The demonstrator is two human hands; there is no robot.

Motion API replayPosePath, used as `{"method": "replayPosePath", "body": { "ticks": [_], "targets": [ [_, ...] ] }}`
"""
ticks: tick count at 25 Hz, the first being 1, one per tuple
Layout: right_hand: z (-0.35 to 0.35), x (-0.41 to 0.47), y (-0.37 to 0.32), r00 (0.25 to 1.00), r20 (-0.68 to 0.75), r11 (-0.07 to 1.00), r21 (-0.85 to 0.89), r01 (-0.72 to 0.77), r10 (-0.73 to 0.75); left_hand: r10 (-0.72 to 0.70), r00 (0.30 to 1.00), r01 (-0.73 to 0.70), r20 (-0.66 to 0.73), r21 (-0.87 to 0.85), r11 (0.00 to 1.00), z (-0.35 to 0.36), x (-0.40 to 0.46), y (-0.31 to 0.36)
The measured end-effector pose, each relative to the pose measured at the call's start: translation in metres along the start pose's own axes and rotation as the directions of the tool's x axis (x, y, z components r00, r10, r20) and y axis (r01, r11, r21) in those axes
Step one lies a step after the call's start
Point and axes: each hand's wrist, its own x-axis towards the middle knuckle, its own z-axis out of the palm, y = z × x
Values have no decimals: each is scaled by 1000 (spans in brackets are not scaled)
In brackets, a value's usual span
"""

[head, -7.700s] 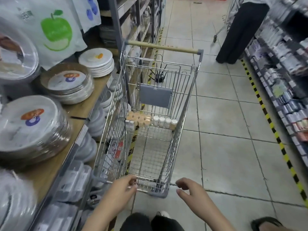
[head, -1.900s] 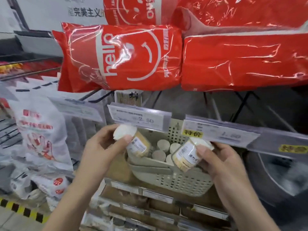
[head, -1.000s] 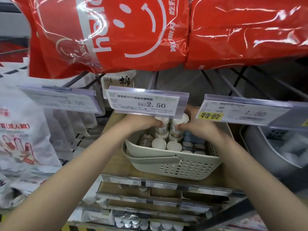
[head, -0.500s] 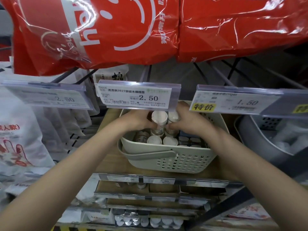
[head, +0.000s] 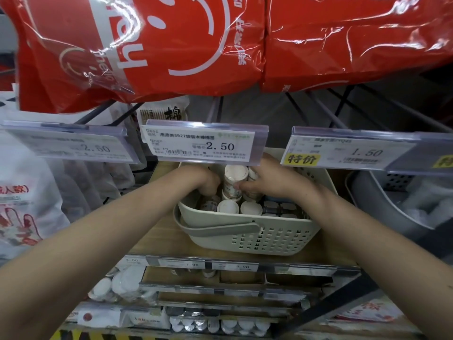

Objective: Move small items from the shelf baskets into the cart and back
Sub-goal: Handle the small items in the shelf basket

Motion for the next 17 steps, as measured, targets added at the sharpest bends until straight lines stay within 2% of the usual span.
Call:
{"method": "replayPosePath", "body": {
  "ticks": [6, 11, 14, 17],
  "targets": [
    [1, 3, 8, 1000, 7, 997, 67, 29, -30, 54, 986, -37, 160, -105, 994, 2, 4, -4],
    [5, 5, 11, 999, -3, 997, 70, 41, -41, 83, 967, -1, 240, -325, 946, 5, -3, -2],
    [3, 4, 11, 999, 7, 997, 62, 43, -43, 55, 972, 20, 226, -318, 948, 4, -10, -2],
    [2, 3, 11, 998, 15, 998, 40, 53, -53, 47, 985, -18, 165, -174, 985, 4, -19, -1]
  ]
}}
